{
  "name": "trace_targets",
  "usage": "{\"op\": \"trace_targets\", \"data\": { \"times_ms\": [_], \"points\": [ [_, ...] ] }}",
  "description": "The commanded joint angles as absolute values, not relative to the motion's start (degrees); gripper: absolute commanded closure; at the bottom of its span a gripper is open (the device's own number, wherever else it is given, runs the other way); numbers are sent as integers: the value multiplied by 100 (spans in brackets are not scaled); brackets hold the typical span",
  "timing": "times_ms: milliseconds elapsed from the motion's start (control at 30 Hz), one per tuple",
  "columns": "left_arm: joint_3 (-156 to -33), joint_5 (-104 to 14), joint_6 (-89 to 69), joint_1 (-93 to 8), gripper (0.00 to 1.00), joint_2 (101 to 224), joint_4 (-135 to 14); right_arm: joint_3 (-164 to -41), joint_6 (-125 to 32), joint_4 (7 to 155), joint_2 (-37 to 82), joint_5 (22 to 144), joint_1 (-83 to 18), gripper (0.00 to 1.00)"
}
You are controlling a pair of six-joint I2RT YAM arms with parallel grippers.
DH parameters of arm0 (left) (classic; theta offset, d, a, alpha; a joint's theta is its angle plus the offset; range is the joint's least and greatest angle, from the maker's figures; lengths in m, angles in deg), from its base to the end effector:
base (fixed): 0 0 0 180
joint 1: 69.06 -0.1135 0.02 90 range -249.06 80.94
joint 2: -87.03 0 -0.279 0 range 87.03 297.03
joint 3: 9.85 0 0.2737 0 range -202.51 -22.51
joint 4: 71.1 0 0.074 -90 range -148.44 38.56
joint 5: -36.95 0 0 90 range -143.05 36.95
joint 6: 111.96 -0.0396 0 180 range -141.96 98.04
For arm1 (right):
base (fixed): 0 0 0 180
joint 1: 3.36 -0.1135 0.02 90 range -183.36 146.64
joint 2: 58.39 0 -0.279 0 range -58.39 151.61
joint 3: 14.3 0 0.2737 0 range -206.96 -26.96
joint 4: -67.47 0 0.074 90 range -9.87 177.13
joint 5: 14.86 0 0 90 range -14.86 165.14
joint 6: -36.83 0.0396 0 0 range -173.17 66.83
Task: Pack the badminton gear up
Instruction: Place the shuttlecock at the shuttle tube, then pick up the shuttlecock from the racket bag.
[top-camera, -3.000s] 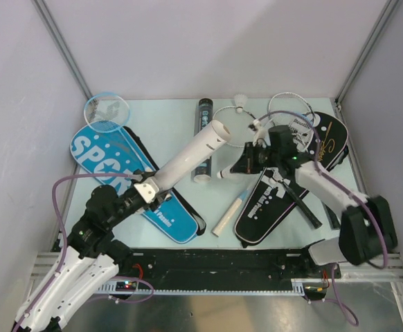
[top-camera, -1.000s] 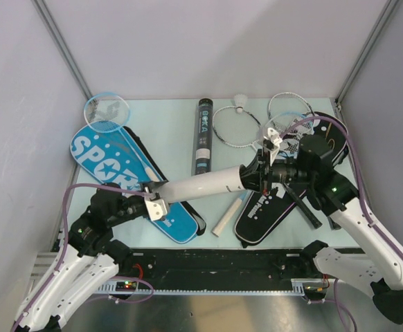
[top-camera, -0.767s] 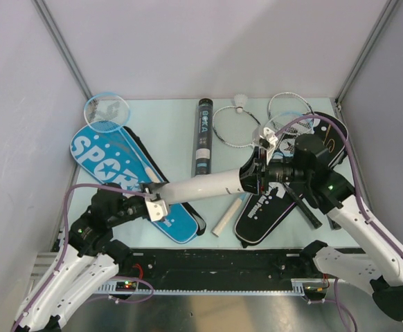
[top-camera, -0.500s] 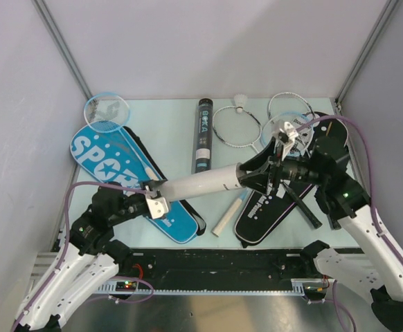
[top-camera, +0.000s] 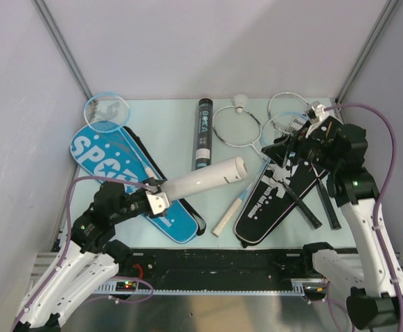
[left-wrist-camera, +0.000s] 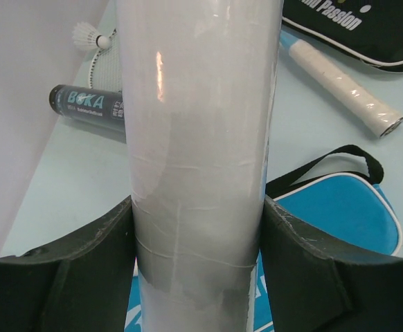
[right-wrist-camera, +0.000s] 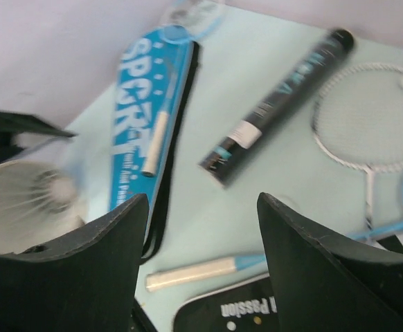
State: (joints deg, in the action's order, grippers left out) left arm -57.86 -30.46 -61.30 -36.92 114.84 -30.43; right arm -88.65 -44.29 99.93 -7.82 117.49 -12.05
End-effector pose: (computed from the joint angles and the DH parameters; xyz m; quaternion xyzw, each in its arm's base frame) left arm 0.1051 -0.0840 0.2995 0.5612 0.5886 -0.1255 0.5682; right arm 0.1891 0.0559 0.4238 -0.2342 0.7078 0.3636 0.5586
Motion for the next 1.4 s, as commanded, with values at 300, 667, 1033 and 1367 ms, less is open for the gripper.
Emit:
{"op": "trace_targets", "data": {
  "times_ms": [300, 667, 1033, 1367],
  "points": [
    [-5760, -2515, -5788, -3599, 70, 11472, -3445, -9044, -5198, 10673, 1499, 10666, 16, 35],
    [-5996, -2488, -5643, -3506, 70, 11492, -3436, -9348, -5463, 11252, 2918, 10900, 505, 44],
    [-5961, -2458, -5678, -3501, 70, 11563, -3437, -9411, -5505, 11503, 3641, 11526, 563, 54],
    [-5934, -2508, -5687, -3502, 71, 11484, -3437, -9389, -5469, 11548, 3651, 11717, 544, 94]
  ]
}}
